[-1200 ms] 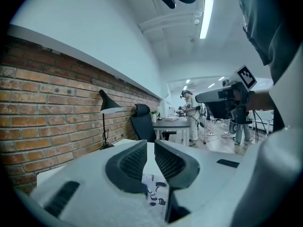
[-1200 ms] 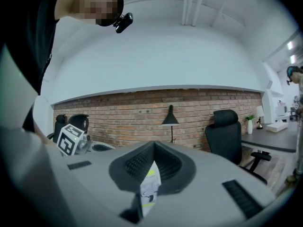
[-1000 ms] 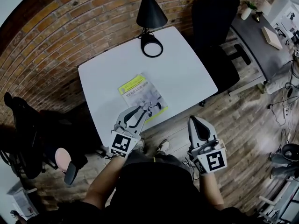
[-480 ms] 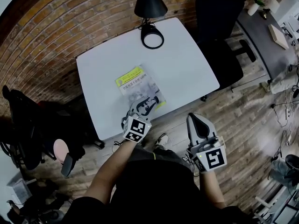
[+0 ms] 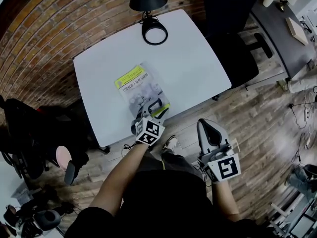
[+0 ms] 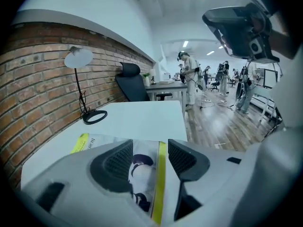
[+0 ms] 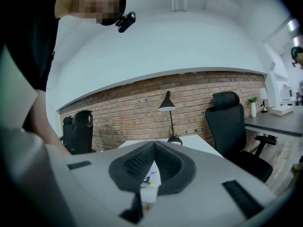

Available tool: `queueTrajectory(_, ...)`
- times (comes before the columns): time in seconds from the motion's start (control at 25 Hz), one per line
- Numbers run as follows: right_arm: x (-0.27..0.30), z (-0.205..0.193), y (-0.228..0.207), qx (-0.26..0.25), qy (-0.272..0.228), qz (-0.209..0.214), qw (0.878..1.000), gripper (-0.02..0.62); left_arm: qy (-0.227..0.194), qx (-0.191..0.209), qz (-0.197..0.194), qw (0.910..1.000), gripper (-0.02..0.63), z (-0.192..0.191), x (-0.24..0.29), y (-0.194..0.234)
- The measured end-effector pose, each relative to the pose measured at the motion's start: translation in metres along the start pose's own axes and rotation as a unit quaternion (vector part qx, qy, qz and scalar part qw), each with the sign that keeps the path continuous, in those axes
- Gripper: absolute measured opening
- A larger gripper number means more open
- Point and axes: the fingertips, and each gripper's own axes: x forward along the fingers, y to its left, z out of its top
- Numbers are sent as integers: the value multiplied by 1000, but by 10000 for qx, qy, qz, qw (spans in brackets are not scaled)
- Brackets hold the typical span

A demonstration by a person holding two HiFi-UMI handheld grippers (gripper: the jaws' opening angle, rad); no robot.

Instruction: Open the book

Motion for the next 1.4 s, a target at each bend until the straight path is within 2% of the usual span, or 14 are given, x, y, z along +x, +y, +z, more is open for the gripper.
queueTrajectory(0.2,-3,-5,-11,78,-100,0,9999,14,269,135,-17,9995,281,-7,22,-6)
queueTrajectory(0.36,-1,-1,-16,115,-315,12,9994,14,596,229,-16,9980,296,-18,36,-6)
queueTrajectory(0.52,-4,-12,-22,198,-91,-8,9998,14,853,152,42,9962,296,-29,44,-3)
queueTrajectory(0.72,-3,-18,-27,245,-59,14,9997,14,821,11,-15,9966,290,-30,44,0)
queueTrajectory(1.04,6,-15,-18,188,41,206,9996,14,669,-470,-580,9950,268,-25,38,-1)
queueTrajectory(1.4,8,-21,-13,231,130,304,9992,14,448,-619,-940,9926,240,-16,30,1)
